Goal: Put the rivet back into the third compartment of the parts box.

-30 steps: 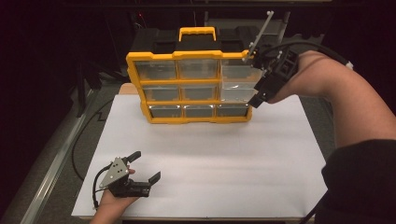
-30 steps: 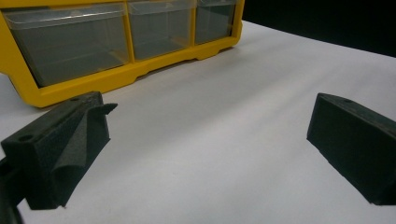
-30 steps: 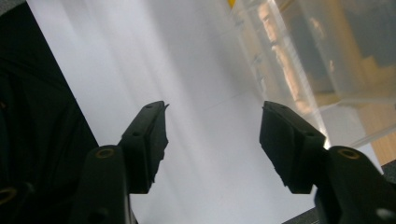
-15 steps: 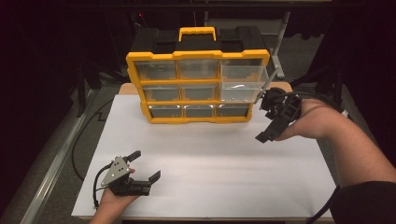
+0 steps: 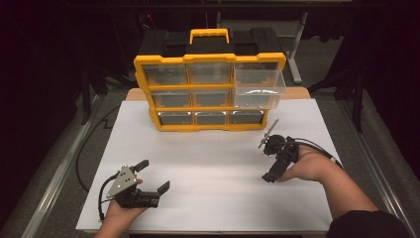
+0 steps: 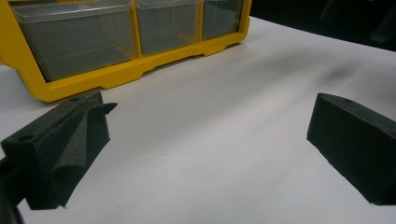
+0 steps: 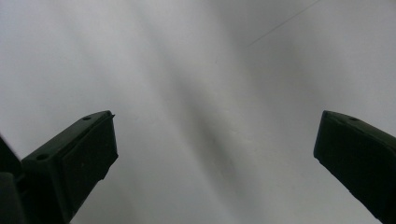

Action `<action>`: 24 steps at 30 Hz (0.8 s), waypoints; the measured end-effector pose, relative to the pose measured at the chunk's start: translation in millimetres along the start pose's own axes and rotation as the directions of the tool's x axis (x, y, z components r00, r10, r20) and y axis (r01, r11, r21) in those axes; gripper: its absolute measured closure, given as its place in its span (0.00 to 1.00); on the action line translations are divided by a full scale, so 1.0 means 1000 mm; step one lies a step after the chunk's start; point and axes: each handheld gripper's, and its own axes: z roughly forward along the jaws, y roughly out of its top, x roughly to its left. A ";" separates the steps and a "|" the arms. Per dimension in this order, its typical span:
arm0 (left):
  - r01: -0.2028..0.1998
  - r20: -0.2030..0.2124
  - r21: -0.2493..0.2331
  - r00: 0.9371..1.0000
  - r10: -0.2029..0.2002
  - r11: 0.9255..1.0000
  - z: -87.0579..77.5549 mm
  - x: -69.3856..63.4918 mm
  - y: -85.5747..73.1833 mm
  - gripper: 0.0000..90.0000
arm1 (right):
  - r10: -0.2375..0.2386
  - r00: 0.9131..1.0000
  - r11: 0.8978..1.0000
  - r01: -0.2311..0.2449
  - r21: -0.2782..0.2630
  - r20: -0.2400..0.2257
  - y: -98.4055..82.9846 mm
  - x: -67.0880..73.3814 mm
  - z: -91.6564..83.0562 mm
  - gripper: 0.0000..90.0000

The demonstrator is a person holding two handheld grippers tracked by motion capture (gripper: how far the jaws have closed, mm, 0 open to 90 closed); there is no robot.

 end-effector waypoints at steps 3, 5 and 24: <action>0.000 -0.001 0.000 1.000 0.000 1.000 0.000 0.000 0.000 0.00 | 0.013 1.000 1.000 -0.013 0.014 -0.008 -0.003 0.002 0.023 0.00; 0.001 -0.001 0.000 1.000 -0.001 1.000 -0.001 0.000 0.000 0.00 | 0.021 1.000 1.000 -0.021 0.020 -0.009 -0.005 0.004 0.035 0.00; 0.011 0.006 0.003 1.000 -0.011 1.000 0.000 -0.001 0.001 0.00 | 0.200 0.979 0.855 -0.190 -0.483 -0.032 -0.055 0.019 0.055 0.00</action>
